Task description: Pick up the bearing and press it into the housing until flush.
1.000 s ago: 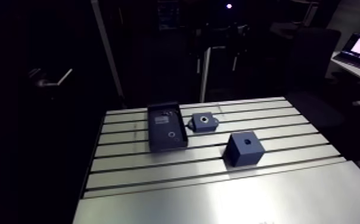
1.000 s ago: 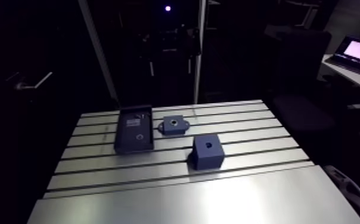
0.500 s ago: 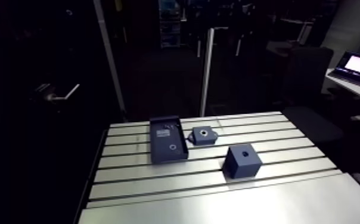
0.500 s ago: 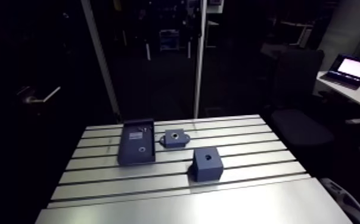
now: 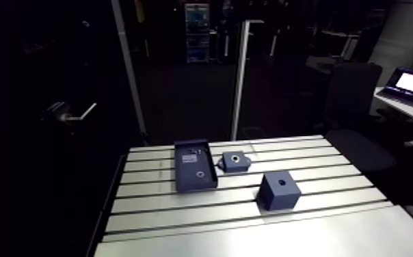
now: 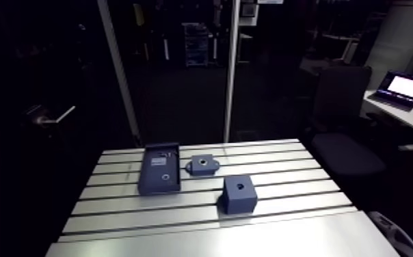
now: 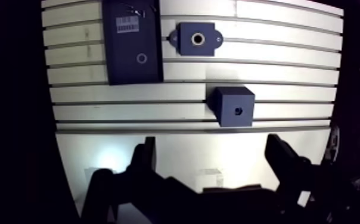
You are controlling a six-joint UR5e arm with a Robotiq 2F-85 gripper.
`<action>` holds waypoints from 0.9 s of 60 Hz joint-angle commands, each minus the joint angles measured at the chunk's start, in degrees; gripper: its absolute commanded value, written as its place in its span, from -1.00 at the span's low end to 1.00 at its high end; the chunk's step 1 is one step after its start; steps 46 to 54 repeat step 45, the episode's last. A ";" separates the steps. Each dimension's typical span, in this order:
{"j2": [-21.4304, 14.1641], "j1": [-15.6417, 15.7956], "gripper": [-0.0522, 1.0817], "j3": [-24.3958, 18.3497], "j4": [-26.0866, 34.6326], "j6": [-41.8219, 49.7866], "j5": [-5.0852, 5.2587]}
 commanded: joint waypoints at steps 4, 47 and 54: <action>-0.03 0.03 -0.90 0.06 0.04 -0.13 0.01; 0.24 0.20 -0.90 -0.11 -0.05 -0.04 0.09; 0.24 0.20 -0.90 -0.11 -0.05 -0.04 0.09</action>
